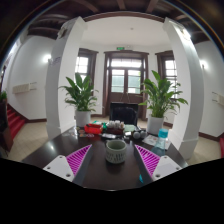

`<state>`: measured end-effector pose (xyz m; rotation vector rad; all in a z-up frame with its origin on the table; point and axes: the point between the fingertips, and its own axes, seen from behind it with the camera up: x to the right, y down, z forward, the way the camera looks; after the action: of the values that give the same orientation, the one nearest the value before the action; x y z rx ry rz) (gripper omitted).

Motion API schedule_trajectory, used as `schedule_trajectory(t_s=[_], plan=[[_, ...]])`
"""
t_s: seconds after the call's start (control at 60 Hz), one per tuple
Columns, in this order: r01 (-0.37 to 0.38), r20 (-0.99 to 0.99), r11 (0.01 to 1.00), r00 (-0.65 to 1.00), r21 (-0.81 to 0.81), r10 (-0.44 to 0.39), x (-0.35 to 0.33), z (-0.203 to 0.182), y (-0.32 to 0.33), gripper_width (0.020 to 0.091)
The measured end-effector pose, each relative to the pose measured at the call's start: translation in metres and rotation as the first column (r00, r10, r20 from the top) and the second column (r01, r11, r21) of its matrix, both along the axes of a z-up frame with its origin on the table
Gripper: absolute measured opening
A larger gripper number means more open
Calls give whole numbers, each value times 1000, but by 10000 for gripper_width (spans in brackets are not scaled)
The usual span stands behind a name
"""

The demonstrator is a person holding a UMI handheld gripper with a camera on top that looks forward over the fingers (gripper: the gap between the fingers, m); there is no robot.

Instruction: Pour water

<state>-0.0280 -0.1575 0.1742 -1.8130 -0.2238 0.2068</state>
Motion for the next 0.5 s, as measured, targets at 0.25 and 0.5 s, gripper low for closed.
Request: schedule_trajectory(t_s=[0.25,0.5], plan=[[163,33,987,986,7,-163,136,-60,2,854],[184,2,982,983,34,-185,180,-77,68,840]])
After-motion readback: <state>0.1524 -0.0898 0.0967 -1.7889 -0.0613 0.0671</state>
